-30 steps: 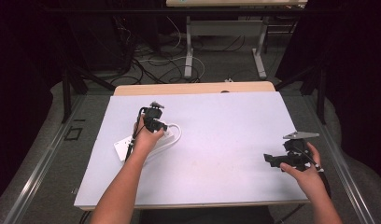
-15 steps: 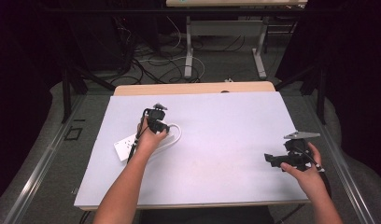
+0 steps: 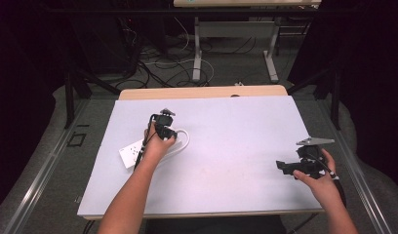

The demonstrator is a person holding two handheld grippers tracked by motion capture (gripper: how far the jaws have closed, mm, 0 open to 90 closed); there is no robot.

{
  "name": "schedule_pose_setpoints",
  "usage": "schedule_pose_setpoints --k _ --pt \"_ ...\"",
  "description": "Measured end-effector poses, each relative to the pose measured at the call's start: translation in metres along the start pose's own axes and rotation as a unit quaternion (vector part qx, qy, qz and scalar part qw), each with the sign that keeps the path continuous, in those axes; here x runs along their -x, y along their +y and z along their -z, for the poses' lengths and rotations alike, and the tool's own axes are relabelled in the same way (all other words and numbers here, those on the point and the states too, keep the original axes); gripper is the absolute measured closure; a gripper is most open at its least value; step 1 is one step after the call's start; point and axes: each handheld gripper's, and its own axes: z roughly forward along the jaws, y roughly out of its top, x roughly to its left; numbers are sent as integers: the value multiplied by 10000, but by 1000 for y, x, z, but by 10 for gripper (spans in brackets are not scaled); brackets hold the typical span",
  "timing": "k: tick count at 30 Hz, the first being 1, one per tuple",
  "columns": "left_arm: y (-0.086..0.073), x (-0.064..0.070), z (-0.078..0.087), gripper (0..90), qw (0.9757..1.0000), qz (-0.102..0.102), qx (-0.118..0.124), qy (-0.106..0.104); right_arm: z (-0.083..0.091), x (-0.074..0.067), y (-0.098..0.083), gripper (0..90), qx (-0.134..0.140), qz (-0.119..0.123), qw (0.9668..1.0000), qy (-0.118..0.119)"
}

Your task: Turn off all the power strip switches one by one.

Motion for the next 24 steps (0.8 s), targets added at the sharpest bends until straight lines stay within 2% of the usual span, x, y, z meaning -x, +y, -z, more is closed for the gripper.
schedule_pose_setpoints --k 1,3,7,8,12,24 --pt "-1 -2 0 900 10000 18 -43 69 0 1 0 21 20 30 10000 9" --pt "-2 -5 1 900 10000 45 -19 7 0 1 0 21 22 35 10000 -11" --pt "-1 0 2 900 9999 -83 -33 139 2 1 0 21 46 36 10000 -19" --pt "-1 0 3 900 9999 -82 66 131 2 0 0 21 41 -8 10000 -33" --pt "-1 2 3 900 9999 -106 28 65 2 0 1 21 46 -6 10000 -12" --pt "0 -3 10 900 9999 103 131 -43 1 0 1 21 22 12 10000 2"
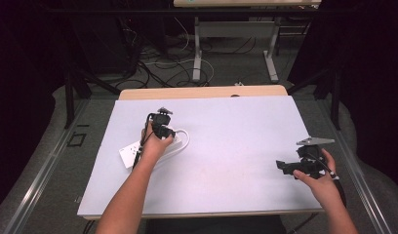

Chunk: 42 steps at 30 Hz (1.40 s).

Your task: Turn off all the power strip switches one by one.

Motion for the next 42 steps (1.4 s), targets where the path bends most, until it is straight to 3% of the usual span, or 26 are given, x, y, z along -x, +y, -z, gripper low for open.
schedule_pose_setpoints --k 12,27,36,42 --pt "-2 -3 10 900 10000 -62 2 -19 1 0 0 21 1 -3 10000 3" --pt "-14 -12 29 900 9999 77 12 -116 1 0 0 21 15 25 10000 -4" --pt "-20 -17 37 900 10000 41 -10 -79 2 0 0 21 36 4 10000 7" --pt "-23 -20 40 900 9999 129 -24 -42 3 0 0 21 35 -18 10000 -1"
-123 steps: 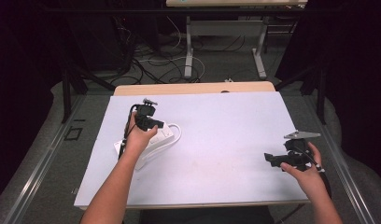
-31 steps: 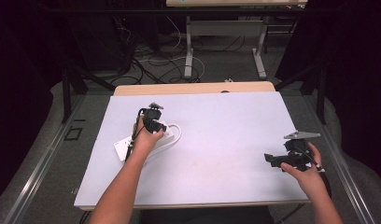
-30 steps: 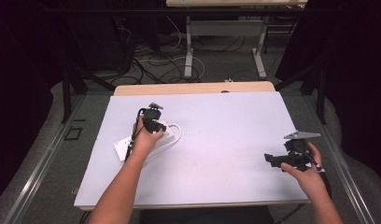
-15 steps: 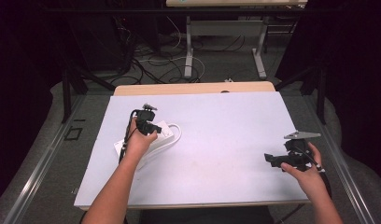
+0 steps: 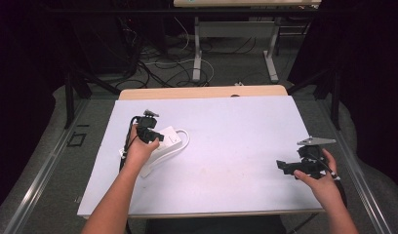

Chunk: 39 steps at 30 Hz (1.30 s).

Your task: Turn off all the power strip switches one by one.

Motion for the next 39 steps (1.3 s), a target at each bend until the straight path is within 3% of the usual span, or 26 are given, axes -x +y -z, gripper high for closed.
schedule_pose_setpoints --k 18,39 --pt "-13 -15 -1 900 9992 339 -210 91 0 0 0 21 1 -3 10000 5" --pt "-17 -17 -10 896 9988 403 -269 111 0 0 0 21 -7 25 10000 4"
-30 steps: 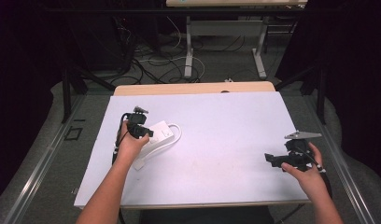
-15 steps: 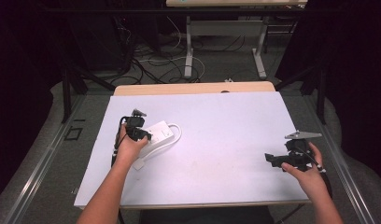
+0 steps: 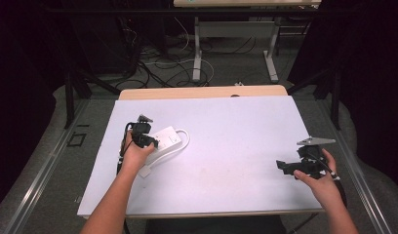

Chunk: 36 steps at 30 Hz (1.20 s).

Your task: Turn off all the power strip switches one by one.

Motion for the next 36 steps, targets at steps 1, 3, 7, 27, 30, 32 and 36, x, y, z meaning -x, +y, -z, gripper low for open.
schedule_pose_setpoints --k 1,3,7,27,30,32,36 --pt "0 0 0 895 10000 8 -34 -13 0 1 0 21 10 13 10000 19" --pt "0 1 -1 895 10000 12 -18 -11 0 -1 0 21 -8 -59 10000 0" --pt "0 1 -2 899 10000 -15 -45 -17 0 0 0 21 6 -22 10000 14" --pt "-2 6 -5 900 9999 -117 -42 99 1 1 -1 21 15 -36 10000 -6" --pt "-2 6 -5 900 9999 -117 -43 104 1 0 -1 21 11 -38 10000 4" --pt "-2 6 -5 900 9998 -140 -86 100 1 0 0 21 -11 -24 10000 -8" --pt "-2 6 -4 900 9998 -132 -100 102 0 0 0 21 -9 28 10000 14"
